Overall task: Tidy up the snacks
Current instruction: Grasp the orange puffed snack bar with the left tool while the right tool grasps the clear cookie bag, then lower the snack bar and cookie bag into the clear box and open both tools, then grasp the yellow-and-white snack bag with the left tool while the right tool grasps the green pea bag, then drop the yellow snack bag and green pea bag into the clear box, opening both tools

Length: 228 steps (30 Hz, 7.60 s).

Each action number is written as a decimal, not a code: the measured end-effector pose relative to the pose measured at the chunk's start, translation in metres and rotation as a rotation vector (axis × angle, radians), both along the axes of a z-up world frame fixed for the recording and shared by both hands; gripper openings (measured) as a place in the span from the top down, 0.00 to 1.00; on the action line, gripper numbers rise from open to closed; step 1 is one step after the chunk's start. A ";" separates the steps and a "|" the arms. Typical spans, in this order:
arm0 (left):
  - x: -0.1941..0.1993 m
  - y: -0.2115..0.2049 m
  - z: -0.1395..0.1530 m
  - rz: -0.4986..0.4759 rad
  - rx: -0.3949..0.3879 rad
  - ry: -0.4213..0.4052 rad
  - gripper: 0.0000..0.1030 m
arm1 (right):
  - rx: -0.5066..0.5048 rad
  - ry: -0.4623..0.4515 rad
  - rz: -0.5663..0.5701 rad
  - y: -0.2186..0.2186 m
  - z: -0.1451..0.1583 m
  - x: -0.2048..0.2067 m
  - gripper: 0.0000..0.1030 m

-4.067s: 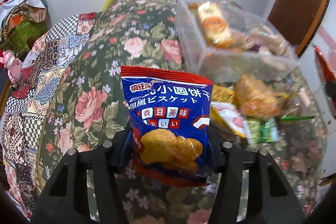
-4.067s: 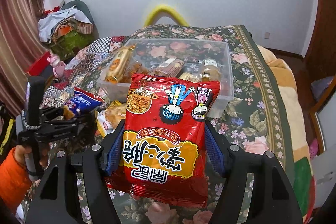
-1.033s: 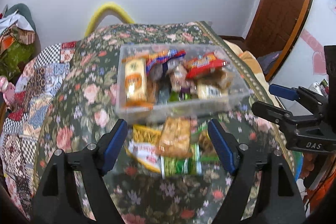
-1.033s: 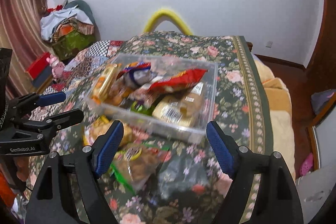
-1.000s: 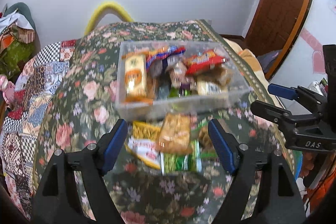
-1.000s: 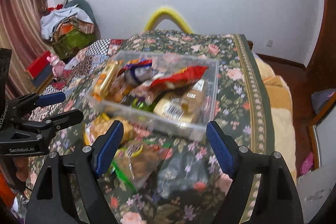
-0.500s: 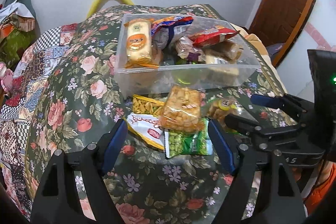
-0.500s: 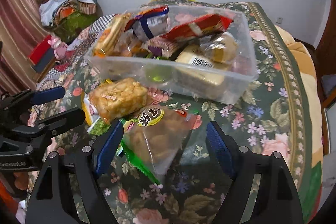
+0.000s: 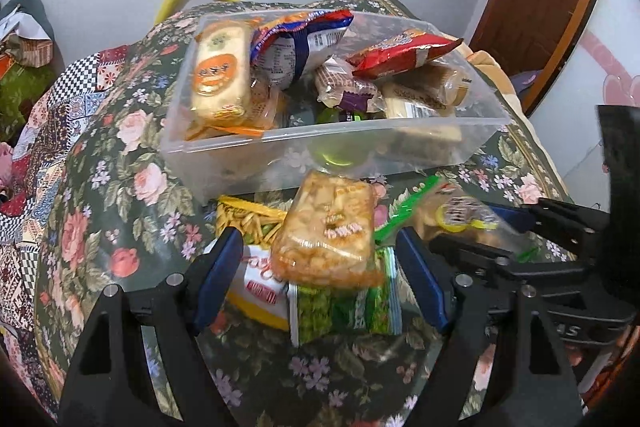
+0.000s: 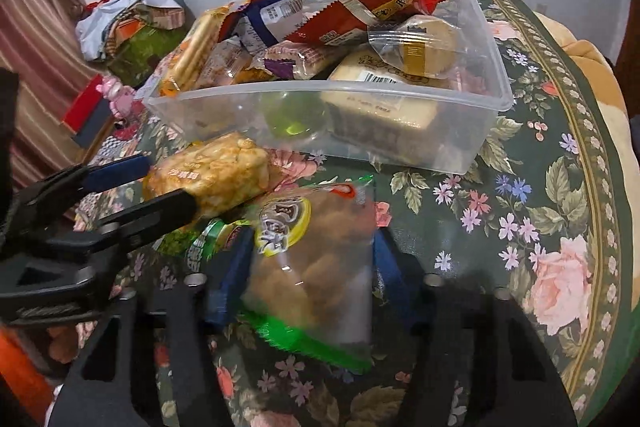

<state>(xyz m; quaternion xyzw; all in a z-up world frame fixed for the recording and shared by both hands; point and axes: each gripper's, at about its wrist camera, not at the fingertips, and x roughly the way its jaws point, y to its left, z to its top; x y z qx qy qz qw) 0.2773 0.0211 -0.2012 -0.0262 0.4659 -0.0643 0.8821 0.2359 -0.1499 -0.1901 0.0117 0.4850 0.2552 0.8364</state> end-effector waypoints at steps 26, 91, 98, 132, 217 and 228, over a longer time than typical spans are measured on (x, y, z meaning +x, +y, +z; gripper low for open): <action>-0.019 -0.002 0.027 -0.002 -0.040 -0.066 0.52 | 0.000 -0.113 -0.072 -0.036 0.038 -0.008 0.58; 0.025 0.017 0.077 0.021 -0.082 -0.187 0.41 | -0.015 -0.276 -0.035 0.013 0.101 0.055 0.51; -0.007 0.029 0.078 0.038 -0.054 -0.171 0.37 | -0.005 -0.258 -0.001 0.015 0.093 0.023 0.42; -0.068 0.091 -0.017 0.104 -0.079 0.036 0.35 | -0.127 -0.042 0.216 0.103 -0.016 -0.016 0.24; 0.054 0.012 0.042 0.011 -0.133 -0.130 0.49 | -0.016 -0.135 0.049 0.032 0.039 0.064 0.81; 0.056 0.010 0.037 0.024 -0.120 -0.124 0.46 | -0.006 -0.132 0.034 0.027 0.041 0.060 0.65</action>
